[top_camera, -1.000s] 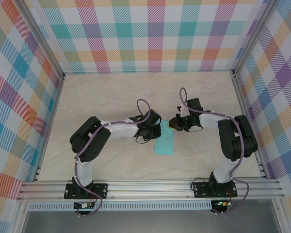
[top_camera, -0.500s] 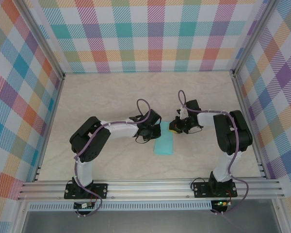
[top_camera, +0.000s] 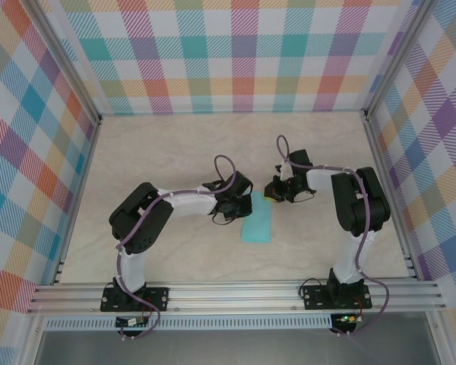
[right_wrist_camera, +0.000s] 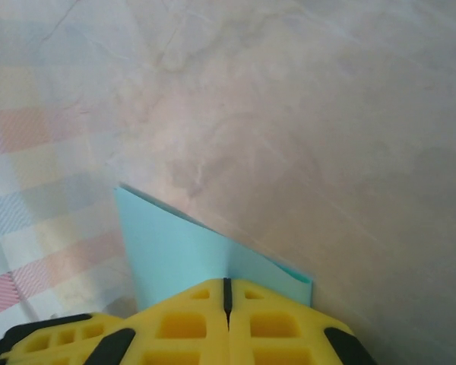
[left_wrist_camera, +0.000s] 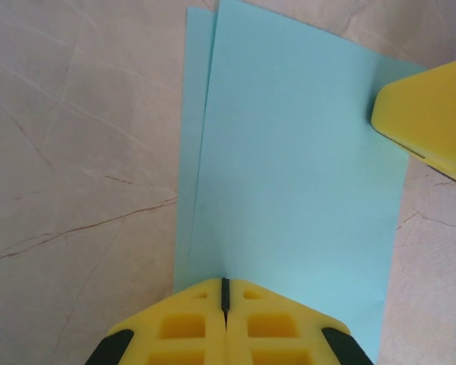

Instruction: Fold a paper plane with a square sheet of paper (pick it up from the middle)

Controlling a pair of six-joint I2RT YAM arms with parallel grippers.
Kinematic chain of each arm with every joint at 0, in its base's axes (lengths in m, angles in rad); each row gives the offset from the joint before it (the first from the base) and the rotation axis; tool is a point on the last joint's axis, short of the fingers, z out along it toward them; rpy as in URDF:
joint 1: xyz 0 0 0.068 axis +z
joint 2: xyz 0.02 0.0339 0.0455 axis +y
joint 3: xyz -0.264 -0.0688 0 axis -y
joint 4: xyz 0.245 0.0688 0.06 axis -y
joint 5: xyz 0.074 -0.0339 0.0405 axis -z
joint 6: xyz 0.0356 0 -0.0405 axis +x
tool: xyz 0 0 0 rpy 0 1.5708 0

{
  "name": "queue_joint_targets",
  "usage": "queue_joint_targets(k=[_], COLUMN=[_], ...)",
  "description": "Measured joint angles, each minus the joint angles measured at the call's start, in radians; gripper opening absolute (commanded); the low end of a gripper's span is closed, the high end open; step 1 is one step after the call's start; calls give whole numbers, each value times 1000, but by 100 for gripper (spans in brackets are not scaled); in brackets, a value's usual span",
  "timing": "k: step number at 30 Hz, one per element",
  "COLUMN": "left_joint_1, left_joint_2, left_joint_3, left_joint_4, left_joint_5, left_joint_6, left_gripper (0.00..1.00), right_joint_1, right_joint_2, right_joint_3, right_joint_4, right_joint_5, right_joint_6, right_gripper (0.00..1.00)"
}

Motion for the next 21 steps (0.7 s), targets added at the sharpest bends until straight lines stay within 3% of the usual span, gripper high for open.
queue_joint_targets(k=[21], left_joint_1=[-1], left_joint_2=[0], left_joint_3=[1], left_joint_4=[-2], left_joint_5=[-3], left_joint_6=[0], left_gripper=[0], right_joint_1=[-30], right_joint_2=[42], right_joint_3=[46], right_joint_4=[6], right_joint_5=[-33], right_joint_6=[1], right_gripper=[5])
